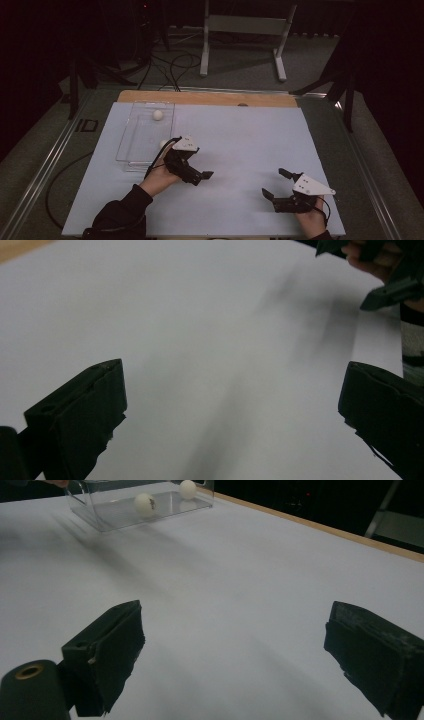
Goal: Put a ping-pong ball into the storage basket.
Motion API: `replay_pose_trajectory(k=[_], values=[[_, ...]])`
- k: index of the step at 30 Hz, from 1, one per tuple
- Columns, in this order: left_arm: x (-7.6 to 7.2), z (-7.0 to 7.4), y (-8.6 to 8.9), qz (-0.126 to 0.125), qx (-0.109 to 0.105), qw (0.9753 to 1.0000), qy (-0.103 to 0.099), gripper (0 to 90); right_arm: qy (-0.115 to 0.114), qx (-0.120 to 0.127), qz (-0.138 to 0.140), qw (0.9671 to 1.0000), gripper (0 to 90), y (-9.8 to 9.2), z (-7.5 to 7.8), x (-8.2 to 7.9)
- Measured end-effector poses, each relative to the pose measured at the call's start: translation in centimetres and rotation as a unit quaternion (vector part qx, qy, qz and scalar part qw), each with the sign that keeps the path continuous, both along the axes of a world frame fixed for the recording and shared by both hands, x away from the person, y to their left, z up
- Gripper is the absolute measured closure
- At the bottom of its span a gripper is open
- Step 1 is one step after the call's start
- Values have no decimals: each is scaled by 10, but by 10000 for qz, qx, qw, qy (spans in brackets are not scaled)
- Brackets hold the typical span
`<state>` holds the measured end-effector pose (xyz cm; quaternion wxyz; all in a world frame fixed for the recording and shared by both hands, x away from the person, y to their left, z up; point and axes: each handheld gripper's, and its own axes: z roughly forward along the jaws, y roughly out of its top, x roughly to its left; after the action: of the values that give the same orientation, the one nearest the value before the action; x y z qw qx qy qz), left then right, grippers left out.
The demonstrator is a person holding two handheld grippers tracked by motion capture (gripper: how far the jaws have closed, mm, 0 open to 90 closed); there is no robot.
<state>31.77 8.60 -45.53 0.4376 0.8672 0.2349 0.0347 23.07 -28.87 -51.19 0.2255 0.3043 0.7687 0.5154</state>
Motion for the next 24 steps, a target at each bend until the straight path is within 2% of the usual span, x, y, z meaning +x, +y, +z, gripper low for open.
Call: replay_pose_trajectory(k=[21,24], values=[[-26,-17,13,-102,27,9999,72,4,16,-18,15,10000,88,1,0,0],[-30,-22,15,-148,124,9998,77,4,19,-18,6,10000,88,1,-1,0]])
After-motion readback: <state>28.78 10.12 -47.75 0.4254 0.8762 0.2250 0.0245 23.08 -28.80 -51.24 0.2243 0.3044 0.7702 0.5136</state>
